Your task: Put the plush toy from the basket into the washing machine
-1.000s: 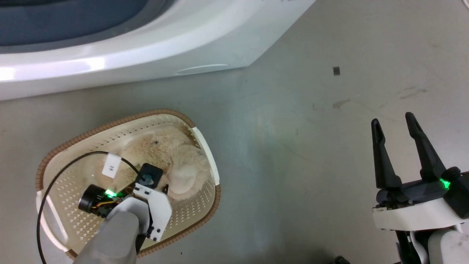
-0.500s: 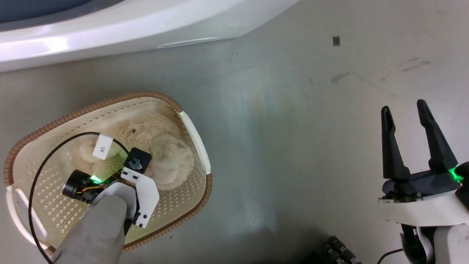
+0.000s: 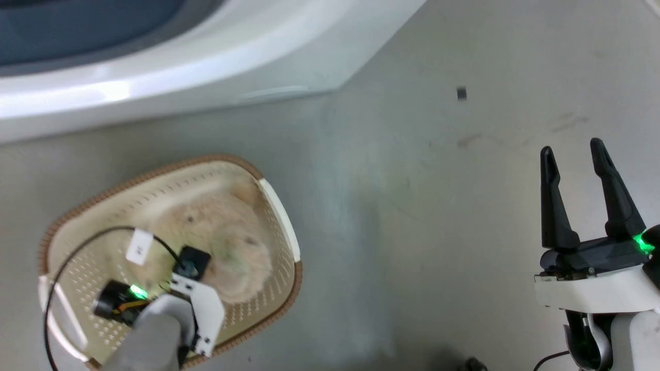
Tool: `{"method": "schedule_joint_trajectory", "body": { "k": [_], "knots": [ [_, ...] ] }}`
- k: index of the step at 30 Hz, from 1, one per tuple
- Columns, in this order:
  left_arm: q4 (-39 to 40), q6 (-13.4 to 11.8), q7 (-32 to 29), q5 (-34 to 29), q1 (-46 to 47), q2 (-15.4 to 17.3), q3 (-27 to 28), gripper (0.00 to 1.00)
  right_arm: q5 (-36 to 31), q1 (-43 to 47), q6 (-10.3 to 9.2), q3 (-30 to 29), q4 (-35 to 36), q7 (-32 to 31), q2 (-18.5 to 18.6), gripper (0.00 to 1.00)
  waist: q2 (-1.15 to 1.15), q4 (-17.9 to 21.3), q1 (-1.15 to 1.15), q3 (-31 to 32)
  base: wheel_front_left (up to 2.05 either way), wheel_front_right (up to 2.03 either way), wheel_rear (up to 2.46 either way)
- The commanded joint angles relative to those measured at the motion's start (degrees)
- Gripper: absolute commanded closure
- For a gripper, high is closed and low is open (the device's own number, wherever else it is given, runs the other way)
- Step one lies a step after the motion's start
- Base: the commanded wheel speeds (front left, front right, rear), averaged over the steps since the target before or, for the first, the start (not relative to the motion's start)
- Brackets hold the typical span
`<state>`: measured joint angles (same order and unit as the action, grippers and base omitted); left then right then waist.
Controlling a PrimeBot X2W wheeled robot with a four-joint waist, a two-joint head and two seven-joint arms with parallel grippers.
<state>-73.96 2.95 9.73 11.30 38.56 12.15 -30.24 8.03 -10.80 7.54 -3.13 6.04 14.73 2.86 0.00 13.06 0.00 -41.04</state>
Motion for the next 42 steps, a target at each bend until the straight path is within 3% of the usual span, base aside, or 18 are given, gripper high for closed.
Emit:
{"method": "schedule_joint_trajectory", "body": {
  "k": [1,11,26,35,42],
  "knots": [
    [0.01,-0.24,0.55,0.36,-0.68,-0.49,0.17,1.0,-0.3,-0.28,-0.05,-0.11,-0.19,0.27,0.01,0.0,0.0,-0.94,0.0,3.26,0.0,0.0,0.0],
    [4.03,-0.15,5.19,4.83,-7.38,-3.96,3.36,1.0,-1.56,3.0,-0.05,-0.31,-2.44,0.27,0.01,0.0,0.0,-4.89,0.0,15.64,0.0,0.0,0.0],
    [36.48,-4.4,5.26,1.68,-24.79,-2.62,9.41,1.0,-2.47,8.57,-0.05,-0.78,-4.28,0.27,0.01,0.0,0.0,-9.82,0.0,28.25,0.0,0.0,0.0],
    [53.13,-5.71,5.26,-3.03,-29.14,-0.93,12.9,1.0,-1.99,9.85,-0.05,-0.16,-4.33,0.27,0.01,0.0,0.0,-10.14,0.0,30.58,0.0,0.0,0.0],
    [61.77,-6.41,5.27,-5.92,-28.2,2.13,16.2,1.0,-1.03,9.02,-0.05,0.72,-3.49,0.27,0.01,0.0,0.0,-7.51,0.0,28.15,0.0,0.0,0.0]
  ]
}}
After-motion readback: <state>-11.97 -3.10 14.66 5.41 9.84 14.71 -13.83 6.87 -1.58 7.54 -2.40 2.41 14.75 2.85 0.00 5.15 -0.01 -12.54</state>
